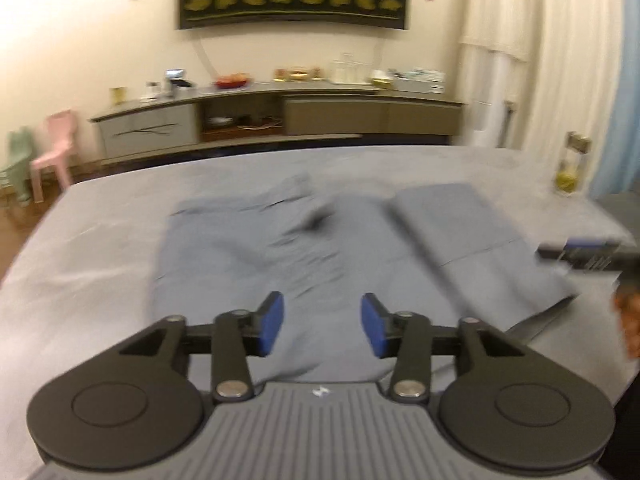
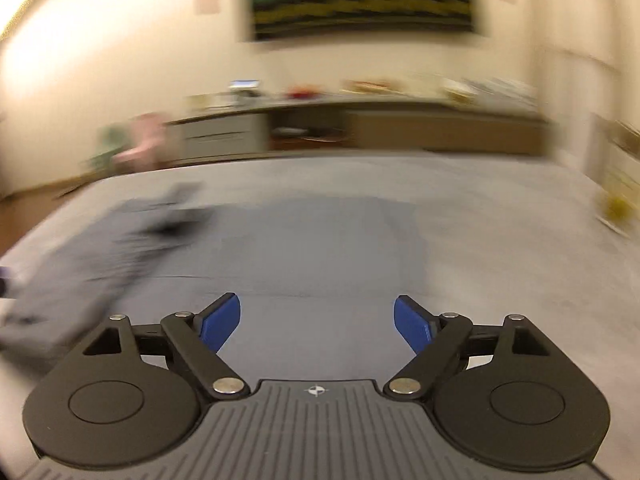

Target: Fold clothes

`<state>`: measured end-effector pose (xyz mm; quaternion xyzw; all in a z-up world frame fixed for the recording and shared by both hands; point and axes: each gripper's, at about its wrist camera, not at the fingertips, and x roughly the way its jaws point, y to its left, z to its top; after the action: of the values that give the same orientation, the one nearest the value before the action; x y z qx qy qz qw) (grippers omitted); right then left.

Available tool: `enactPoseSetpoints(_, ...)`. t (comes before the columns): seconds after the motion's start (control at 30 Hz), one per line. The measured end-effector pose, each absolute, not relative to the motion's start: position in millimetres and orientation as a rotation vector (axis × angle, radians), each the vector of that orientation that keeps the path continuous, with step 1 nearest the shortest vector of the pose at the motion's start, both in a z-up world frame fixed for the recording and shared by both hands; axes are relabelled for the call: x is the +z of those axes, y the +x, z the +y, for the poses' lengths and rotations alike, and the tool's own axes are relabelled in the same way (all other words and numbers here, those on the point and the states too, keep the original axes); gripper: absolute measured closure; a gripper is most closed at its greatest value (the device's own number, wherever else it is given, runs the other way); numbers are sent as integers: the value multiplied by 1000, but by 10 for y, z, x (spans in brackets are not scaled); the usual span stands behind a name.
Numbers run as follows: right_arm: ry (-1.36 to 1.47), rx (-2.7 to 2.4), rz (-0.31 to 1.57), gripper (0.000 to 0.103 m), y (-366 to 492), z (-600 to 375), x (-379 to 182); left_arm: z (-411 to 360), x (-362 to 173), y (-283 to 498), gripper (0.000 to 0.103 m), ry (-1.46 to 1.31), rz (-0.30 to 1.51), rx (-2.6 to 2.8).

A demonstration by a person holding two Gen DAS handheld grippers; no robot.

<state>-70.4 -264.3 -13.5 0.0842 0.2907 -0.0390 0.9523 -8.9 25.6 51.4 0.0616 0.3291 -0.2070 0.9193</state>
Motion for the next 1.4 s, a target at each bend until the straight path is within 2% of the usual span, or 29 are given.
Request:
enactPoseSetpoints(0.1,222,-114,635,17,-729,-2871,-363,-251,653,105,46,123,728,-507)
enactPoseSetpoints(0.2,224,-113,654,22,-741,-2918,-521,-891,721,293,33,155,758,-584)
enactPoseSetpoints(0.27,205,-86,643,51,-750,-2850,-531,-1326,710,415,31,183,781,-627)
enactPoseSetpoints(0.3,214,-63,640,72,-751,-2826,-524,-1537,681,470,29,208,800,-638)
enactPoseSetpoints(0.37,157,-51,601,81,-836,-2719,-429,-1945,613,578,27,255,838,-661)
enactPoseSetpoints(0.4,125,-46,579,90,-882,-2662,-378,-2129,554,619,27,276,858,-667)
enactPoseSetpoints(0.47,69,-25,517,94,-986,-2521,-270,-2443,408,663,27,345,902,-670)
enactPoseSetpoints(0.5,42,-14,485,94,-1038,-2449,-215,-2556,323,679,27,386,920,-665)
enactPoseSetpoints(0.57,20,7,435,94,-1122,-2332,-118,-2646,166,698,49,456,931,-631)
enactPoseSetpoints(0.6,21,23,412,94,-1159,-2281,-74,-2552,198,695,83,442,923,-633)
enactPoseSetpoints(0.63,22,39,401,94,-1173,-2240,-56,-2458,230,693,89,428,914,-635)
enactPoseSetpoints(0.7,23,71,384,94,-1191,-2161,-34,-2270,294,687,94,401,898,-639)
enactPoseSetpoints(0.8,55,125,327,92,-1257,-2111,22,-1987,389,679,97,360,872,-644)
enactPoseSetpoints(0.87,111,192,261,82,-1368,-2100,153,-1769,497,680,97,322,851,-645)
enactPoseSetpoints(0.9,135,229,228,62,-1431,-2082,235,-1545,661,698,97,272,827,-635)
enactPoseSetpoints(0.93,159,267,195,48,-1493,-2064,317,-1225,806,725,97,213,805,-610)
enactPoseSetpoints(1.0,177,342,154,45,-1581,-1976,461,-549,967,774,97,114,775,-539)
enactPoseSetpoints(1.1,114,444,213,43,-1479,-1610,465,458,939,868,97,-29,778,-422)
enactPoseSetpoints(1.17,52,506,311,43,-1270,-1260,310,1033,638,971,89,-105,840,-346)
enactPoseSetpoints(1.2,29,541,368,43,-1148,-1083,209,1285,474,1005,82,-139,868,-292)
enactPoseSetpoints(1.23,-5,560,411,43,-1064,-915,114,1451,351,964,76,-155,868,-246)
enactPoseSetpoints(1.27,-42,576,451,43,-988,-748,21,1591,244,874,75,-163,856,-229)
enactPoseSetpoints(1.4,-190,574,526,44,-921,-407,-123,1924,-80,513,74,-239,825,-234)
